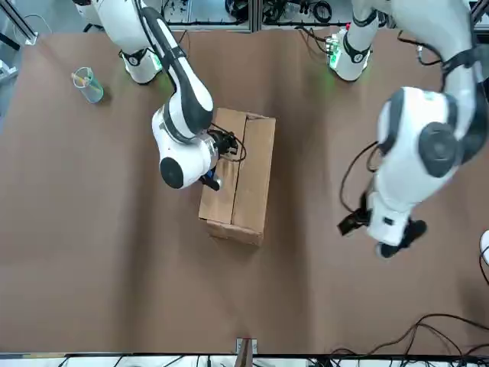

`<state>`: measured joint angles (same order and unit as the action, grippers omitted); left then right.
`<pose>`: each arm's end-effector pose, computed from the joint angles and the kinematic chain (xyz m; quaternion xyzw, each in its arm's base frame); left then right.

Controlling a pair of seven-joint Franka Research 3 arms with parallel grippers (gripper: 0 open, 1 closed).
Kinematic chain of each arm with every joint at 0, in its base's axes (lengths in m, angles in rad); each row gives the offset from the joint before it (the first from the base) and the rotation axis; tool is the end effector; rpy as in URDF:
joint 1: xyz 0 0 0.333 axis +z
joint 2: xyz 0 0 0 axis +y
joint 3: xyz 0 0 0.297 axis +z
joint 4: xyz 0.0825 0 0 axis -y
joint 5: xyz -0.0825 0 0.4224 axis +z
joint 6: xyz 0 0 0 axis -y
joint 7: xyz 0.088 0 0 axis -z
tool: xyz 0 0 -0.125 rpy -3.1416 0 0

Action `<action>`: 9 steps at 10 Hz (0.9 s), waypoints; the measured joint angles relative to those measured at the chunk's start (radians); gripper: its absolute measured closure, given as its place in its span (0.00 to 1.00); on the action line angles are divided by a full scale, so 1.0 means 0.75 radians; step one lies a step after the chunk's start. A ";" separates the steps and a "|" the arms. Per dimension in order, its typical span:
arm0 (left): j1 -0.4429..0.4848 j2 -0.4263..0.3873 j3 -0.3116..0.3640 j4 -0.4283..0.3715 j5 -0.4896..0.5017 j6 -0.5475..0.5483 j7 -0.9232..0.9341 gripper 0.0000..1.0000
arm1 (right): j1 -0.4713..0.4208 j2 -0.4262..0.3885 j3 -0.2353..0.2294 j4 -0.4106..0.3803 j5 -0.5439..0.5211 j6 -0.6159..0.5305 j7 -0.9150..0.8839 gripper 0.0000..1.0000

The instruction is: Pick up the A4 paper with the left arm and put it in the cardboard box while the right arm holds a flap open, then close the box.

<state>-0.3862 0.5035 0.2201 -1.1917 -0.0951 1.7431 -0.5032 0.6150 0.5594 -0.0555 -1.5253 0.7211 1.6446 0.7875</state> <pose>0.7191 -0.1654 0.4684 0.9867 0.1597 0.0295 0.0047 0.5294 0.4285 0.2784 -0.9010 0.2050 0.3610 0.1257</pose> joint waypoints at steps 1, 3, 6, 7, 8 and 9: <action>0.047 -0.015 0.000 0.000 0.000 -0.002 0.122 0.00 | 0.000 0.005 0.000 0.000 -0.001 0.002 0.007 0.99; 0.107 -0.031 -0.002 0.000 0.000 -0.014 0.256 0.00 | 0.005 0.016 0.002 0.001 -0.019 0.019 0.015 0.99; 0.105 -0.034 -0.011 -0.001 0.000 -0.020 0.268 0.00 | 0.012 0.024 0.002 0.001 -0.039 0.031 0.019 0.99; 0.108 -0.042 -0.015 0.003 0.000 -0.019 0.266 0.00 | 0.019 0.040 0.002 -0.001 -0.061 0.056 0.019 0.99; 0.128 -0.071 -0.028 0.005 0.000 -0.030 0.269 0.00 | 0.024 0.063 0.002 -0.001 -0.078 0.078 0.019 0.99; 0.179 -0.113 -0.078 -0.001 0.000 -0.065 0.292 0.00 | 0.025 0.075 0.002 0.001 -0.078 0.087 0.019 0.99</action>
<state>-0.2523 0.4186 0.1615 -1.1928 -0.0950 1.6947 -0.2845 0.6338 0.6157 -0.0541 -1.5244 0.6624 1.7101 0.8015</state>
